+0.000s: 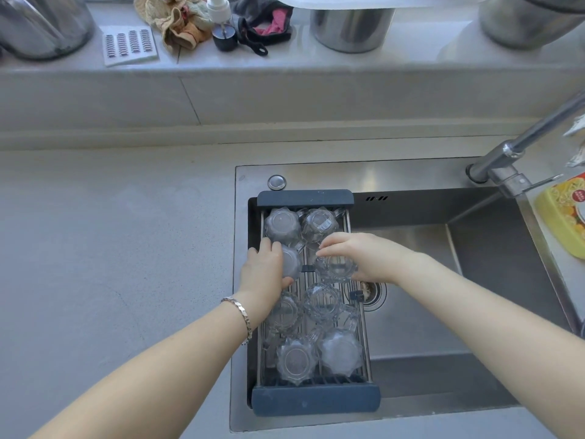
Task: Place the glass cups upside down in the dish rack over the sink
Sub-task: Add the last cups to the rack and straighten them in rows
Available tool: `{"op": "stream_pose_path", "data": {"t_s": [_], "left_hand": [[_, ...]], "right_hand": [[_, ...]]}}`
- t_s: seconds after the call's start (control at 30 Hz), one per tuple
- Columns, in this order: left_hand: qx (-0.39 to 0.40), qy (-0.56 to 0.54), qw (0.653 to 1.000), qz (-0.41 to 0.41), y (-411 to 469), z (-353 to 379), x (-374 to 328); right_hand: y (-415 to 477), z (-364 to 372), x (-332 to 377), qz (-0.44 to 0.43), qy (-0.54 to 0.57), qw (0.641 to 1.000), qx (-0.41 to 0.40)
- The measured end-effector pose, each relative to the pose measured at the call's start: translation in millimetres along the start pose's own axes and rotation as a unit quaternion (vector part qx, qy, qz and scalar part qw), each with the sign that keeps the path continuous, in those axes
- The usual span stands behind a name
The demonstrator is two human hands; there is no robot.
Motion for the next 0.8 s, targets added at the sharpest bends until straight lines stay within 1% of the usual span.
{"op": "stream_pose_path", "data": {"t_s": [0.1, 0.17, 0.23, 0.33, 0.4, 0.43, 0.47, 0.53, 0.57, 0.6, 0.67, 0.8], "left_hand": [[-0.002, 0.006, 1.000, 0.002, -0.1, 0.1, -0.9], [-0.003, 0.004, 1.000, 0.002, 0.3, -0.3, -0.8], [-0.002, 0.003, 1.000, 0.001, 0.5, -0.2, -0.3], [-0.001, 0.005, 1.000, 0.002, 0.5, 0.5, 0.7], [-0.002, 0.008, 1.000, 0.003, 0.5, 0.6, 1.1], [-0.002, 0.008, 1.000, 0.004, 0.5, 0.8, 1.2], [-0.001, 0.008, 1.000, 0.005, 0.6, 1.3, 1.3], [-0.001, 0.009, 1.000, 0.006, 0.9, 2.1, 1.6], [-0.002, 0.009, 1.000, 0.006, 0.8, 2.3, 1.9], [-0.003, 0.009, 1.000, 0.006, 0.9, 2.3, 1.9], [-0.004, 0.008, 1.000, 0.005, 1.1, 2.6, 1.8], [-0.009, 0.004, 1.000, 0.006, 1.2, 3.3, 2.9]], "right_hand": [[12.6, 7.3, -1.1, -0.012, -0.014, 0.999, 0.036], [20.3, 11.3, 0.9, -0.015, -0.010, 0.999, 0.036], [25.1, 13.0, -0.1, -0.005, 0.002, 1.000, 0.015], [24.4, 18.8, -12.0, 0.033, 0.035, 0.999, -0.020], [17.4, 24.0, -19.7, 0.069, 0.113, 0.990, -0.056], [12.7, 26.8, -23.7, 0.096, 0.170, 0.977, -0.083], [6.8, 30.0, -27.4, 0.130, 0.234, 0.957, -0.110], [-3.4, 42.1, -31.8, 0.204, 0.352, 0.900, -0.155], [-5.5, 50.6, -32.4, 0.239, 0.392, 0.873, -0.163], [-5.5, 59.9, -31.4, 0.269, 0.411, 0.856, -0.159], [-1.5, 72.3, -26.4, 0.307, 0.393, 0.853, -0.156], [1.9, 71.1, -25.2, 0.353, 0.378, 0.834, -0.193]]}}
Point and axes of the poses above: each hand's wrist, its own y-axis towards the middle knuckle, its own z-axis out of the palm, x = y × z, the point moved 6 cm from there along y, towards the middle knuckle, and after that the axes turned 12 degrees about z, right-handed, at the moved point
